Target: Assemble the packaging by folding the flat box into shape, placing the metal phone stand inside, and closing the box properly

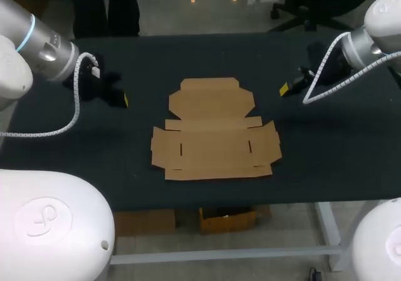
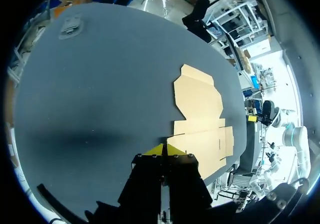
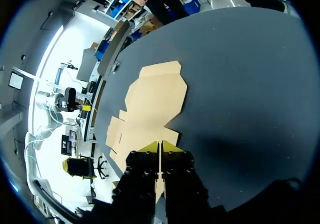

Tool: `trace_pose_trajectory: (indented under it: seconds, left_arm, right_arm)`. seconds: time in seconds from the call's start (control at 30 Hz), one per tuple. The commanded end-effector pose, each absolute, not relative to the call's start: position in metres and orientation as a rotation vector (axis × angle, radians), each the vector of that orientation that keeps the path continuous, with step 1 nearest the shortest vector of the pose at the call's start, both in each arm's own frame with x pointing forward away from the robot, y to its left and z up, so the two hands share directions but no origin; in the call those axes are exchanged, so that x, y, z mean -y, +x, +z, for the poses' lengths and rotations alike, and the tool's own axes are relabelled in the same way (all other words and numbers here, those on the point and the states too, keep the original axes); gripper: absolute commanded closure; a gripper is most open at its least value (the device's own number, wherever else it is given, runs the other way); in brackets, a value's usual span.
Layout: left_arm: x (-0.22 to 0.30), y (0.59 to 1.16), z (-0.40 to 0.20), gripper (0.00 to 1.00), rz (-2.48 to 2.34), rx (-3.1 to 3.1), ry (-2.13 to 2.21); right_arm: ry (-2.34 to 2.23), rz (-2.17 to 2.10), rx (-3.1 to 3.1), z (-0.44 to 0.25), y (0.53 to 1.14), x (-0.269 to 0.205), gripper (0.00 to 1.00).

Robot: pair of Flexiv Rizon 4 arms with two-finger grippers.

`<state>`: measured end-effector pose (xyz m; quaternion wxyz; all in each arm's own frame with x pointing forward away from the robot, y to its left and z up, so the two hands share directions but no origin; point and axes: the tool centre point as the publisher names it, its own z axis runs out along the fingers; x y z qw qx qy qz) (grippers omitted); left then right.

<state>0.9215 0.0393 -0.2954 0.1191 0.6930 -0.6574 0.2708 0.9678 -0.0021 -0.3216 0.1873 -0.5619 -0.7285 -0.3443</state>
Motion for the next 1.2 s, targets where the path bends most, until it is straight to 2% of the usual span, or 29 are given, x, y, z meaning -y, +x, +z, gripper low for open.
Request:
trace_pose_trajectory:
  seconds: [0.03,0.73,0.97,1.2]
  left_arm:
    - [-0.037,0.928,-0.3,1.0,0.751,1.918,2.02]
    - [-0.037,0.929,-0.301,1.0,0.739,1.917,2.005]
    - [-0.026,0.942,-0.315,1.0,0.701,1.948,2.016]
    - [-0.015,0.957,-0.328,1.0,0.7,1.98,2.003]
  right_arm:
    - [-1.592,-0.975,2.019,-0.332,0.971,-0.002,1.0]
    - [-1.635,-0.918,1.969,-0.339,0.973,-0.008,1.0]
    - [-1.796,-0.758,1.876,-0.354,0.964,-0.016,1.0]
    - [-1.833,-0.804,1.796,-0.37,0.953,-0.007,1.0]
